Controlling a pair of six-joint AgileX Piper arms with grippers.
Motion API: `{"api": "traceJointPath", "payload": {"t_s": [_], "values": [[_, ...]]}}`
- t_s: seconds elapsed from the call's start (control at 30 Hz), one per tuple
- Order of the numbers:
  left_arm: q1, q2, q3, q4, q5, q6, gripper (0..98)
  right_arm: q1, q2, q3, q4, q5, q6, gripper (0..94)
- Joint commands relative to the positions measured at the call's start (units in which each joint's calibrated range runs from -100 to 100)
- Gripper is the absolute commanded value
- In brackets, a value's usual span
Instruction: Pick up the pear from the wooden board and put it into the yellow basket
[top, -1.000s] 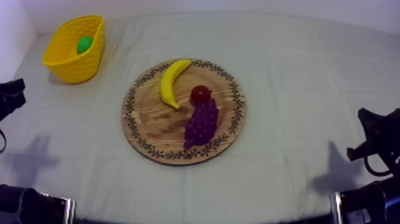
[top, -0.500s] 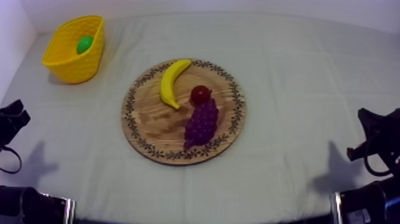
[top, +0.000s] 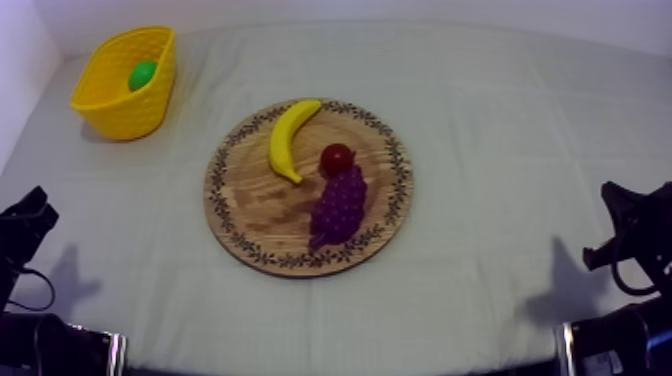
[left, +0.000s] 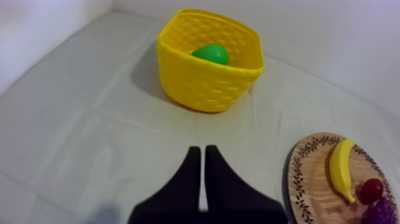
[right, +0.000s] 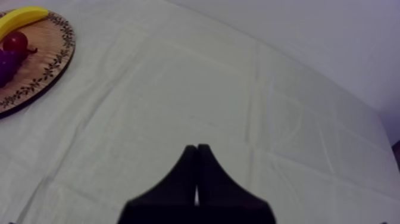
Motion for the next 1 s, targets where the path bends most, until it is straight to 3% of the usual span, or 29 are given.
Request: {"api": "traceJointPath", "payload": {"t_s": [0.0,0.13,0.47,0.97], "values": [[0.24,-1.54,1.46,-0.07,-0.10,0.92,0.0,0.01,-0.03,-0.02,0.01,0.02,0.00,0.4],[0.30,-2.30,2.72,-0.06,0.43,1.51,0.0,0.01,-0.03,-0.02,0.01,0.02,0.00,0.4],[1.08,-2.54,3.32,0.54,1.76,-0.58,0.0,0.01,-0.03,-0.02,0.01,0.02,0.00,0.4],[1.17,-2.55,5.56,0.66,-5.04,-0.35,0.0,0.01,-0.03,-0.02,0.01,0.02,0.00,0.4]]}}
